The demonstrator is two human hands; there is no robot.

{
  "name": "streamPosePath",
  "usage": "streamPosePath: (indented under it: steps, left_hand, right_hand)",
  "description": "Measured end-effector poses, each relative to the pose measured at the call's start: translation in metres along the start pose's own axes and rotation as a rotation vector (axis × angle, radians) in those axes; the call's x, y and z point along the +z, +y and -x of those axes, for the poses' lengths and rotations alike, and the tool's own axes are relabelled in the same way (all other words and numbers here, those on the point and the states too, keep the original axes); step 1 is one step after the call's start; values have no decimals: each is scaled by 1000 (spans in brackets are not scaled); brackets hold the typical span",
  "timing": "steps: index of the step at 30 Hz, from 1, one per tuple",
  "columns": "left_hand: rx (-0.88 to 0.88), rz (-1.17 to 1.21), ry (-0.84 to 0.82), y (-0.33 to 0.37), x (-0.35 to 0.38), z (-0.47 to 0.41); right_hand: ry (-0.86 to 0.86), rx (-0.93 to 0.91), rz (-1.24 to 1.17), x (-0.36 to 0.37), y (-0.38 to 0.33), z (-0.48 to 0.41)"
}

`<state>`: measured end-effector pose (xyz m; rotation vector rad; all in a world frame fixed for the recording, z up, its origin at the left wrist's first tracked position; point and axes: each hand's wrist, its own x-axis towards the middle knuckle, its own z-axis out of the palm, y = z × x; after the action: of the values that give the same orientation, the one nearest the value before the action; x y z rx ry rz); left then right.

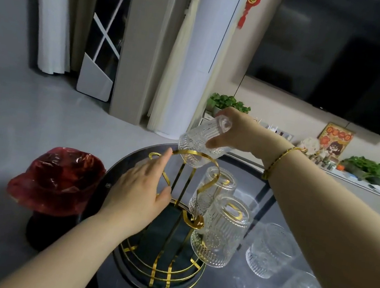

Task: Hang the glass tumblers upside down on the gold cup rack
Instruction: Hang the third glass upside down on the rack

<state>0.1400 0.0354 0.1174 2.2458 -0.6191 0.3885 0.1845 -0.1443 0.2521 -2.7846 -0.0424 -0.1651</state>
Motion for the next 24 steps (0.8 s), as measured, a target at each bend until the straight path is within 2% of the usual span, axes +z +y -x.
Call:
streamPosePath:
  steps: [3, 10, 15, 24]
  left_hand:
    - [17, 3, 19, -1, 1, 1]
    - [53, 12, 61, -3, 2, 1]
    - [71, 22, 69, -4, 3, 1]
    - [76, 23, 85, -4, 5, 1]
  right_hand:
    - [-18, 1, 56, 7, -1, -8]
    - [-189, -8, 138, 39, -9, -19]
    - [-299, -2, 101, 53, -1, -23]
    - [-365, -30, 46, 67, 6, -23]
